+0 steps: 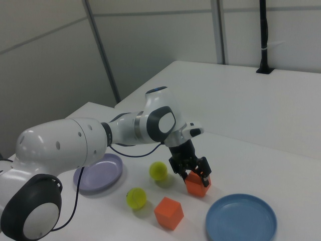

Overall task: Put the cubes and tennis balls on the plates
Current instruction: 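Close the gripper on the orange cube, then lift the orange cube and lower it onto the blue plate, release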

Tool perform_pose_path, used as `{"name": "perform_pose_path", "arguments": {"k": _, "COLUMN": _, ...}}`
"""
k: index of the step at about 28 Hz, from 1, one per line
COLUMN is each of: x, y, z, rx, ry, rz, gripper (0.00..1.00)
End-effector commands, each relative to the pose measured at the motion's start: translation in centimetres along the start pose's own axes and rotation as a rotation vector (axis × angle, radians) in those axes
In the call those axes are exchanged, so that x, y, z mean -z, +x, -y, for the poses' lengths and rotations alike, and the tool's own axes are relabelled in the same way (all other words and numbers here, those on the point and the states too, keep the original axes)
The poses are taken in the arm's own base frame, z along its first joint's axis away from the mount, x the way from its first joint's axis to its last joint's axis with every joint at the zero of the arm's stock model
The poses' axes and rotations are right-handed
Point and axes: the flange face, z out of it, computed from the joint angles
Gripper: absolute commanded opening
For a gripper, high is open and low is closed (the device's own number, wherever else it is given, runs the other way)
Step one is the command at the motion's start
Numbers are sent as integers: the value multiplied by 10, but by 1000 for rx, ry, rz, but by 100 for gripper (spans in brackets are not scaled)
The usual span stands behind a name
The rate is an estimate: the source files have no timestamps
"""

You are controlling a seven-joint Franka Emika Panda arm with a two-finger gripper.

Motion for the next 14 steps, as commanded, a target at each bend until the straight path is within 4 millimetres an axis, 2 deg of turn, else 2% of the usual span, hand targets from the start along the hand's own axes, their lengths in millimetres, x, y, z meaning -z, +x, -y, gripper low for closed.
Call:
{"name": "perform_pose_path", "arguments": {"k": 1, "x": 3, "y": 4, "z": 5, "rx": -52, "ry": -13, "rz": -25, "gripper": 0}}
{"name": "perform_pose_path", "arguments": {"k": 5, "x": 8, "y": 5, "z": 4, "rx": -82, "ry": -13, "rz": -28, "gripper": 0}}
{"name": "perform_pose_path", "arguments": {"k": 6, "x": 13, "y": 4, "z": 3, "rx": -85, "ry": -12, "rz": -33, "gripper": 0}}
{"name": "perform_pose_path", "arguments": {"k": 8, "x": 39, "y": 2, "z": -5, "rx": -101, "ry": -2, "rz": -61, "gripper": 0}}
{"name": "perform_pose_path", "arguments": {"k": 12, "x": 65, "y": -11, "z": -28, "rx": -132, "ry": -6, "rz": -33, "gripper": 0}}
{"name": "perform_pose_path", "arguments": {"k": 13, "x": 69, "y": -22, "z": -48, "rx": -145, "ry": -23, "rz": 27, "gripper": 0}}
{"name": "perform_pose_path", "arguments": {"k": 14, "x": 68, "y": -27, "z": -59, "rx": -148, "ry": -31, "rz": 57, "gripper": 0}}
